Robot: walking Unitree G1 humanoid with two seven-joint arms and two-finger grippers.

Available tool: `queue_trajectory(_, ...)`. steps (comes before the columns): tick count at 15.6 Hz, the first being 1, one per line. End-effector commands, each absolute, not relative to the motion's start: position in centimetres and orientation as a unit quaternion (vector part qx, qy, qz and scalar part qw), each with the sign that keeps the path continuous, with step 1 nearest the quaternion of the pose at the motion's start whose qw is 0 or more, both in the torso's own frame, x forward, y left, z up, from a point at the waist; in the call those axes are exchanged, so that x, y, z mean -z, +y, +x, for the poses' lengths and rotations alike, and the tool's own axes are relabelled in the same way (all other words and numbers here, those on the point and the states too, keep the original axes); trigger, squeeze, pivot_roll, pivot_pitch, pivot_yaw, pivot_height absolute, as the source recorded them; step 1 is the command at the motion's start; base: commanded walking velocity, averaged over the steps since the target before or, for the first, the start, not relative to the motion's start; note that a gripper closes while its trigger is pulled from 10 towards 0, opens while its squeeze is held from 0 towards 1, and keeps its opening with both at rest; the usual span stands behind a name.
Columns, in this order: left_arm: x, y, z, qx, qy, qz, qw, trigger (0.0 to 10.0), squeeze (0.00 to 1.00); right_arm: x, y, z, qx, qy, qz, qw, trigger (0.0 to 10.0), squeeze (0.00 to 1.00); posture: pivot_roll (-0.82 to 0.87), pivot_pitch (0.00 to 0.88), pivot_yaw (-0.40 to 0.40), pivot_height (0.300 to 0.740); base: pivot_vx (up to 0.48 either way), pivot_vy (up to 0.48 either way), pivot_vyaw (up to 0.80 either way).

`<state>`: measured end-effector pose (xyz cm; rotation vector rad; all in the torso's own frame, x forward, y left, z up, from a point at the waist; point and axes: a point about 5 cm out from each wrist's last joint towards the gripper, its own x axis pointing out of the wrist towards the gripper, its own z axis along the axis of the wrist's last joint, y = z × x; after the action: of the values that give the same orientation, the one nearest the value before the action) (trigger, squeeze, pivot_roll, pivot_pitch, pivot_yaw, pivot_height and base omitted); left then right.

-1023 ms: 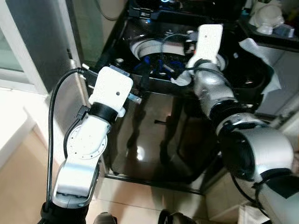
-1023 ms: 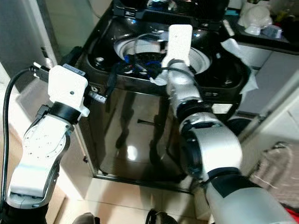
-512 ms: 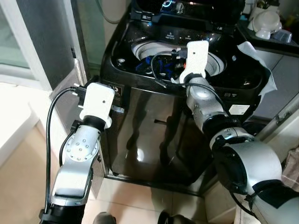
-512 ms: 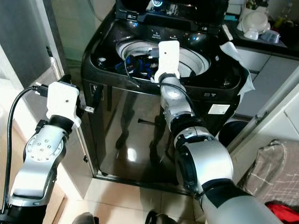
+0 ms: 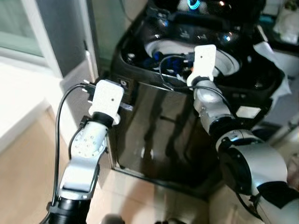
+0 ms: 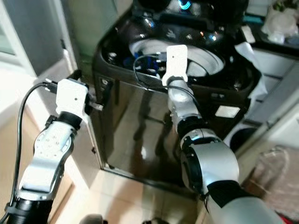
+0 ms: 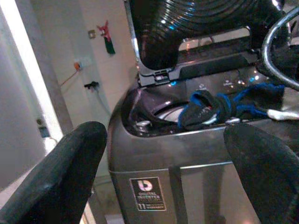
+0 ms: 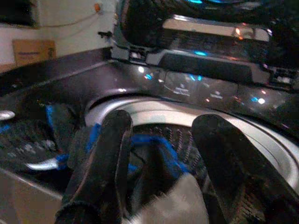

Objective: Clothes washing

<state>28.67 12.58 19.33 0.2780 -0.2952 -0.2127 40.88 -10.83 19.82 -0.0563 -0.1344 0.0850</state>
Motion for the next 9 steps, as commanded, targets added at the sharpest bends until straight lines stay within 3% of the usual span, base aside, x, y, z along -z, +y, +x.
queue_trajectory(1, -19.9, 12.2, 28.9, 0.106, -0.159, 0.13, 0.973, 10.0, 0.0, -20.6, -10.8, 41.1, -0.047, -0.07, -0.029, 0.996, 10.0, 0.0, 0.11, 0.0, -0.108, 0.74, 0.0, 0.0, 0.0)
queue_trajectory(6, -19.8, 12.0, 28.6, 0.1, -0.164, 0.127, 0.973, 10.0, 0.0, -19.4, -9.6, 41.3, -0.081, 0.015, 0.021, 0.996, 10.0, 0.0, 0.13, 0.0, -0.139, 0.74, 0.0, 0.0, 0.0)
queue_trajectory(9, -20.1, 11.9, 28.0, 0.088, -0.168, 0.122, 0.974, 10.0, 0.0, -20.9, -9.9, 41.8, -0.082, 0.014, 0.04, 0.996, 10.0, 0.0, 0.16, 0.0, -0.172, 0.74, 0.0, 0.0, 0.0)
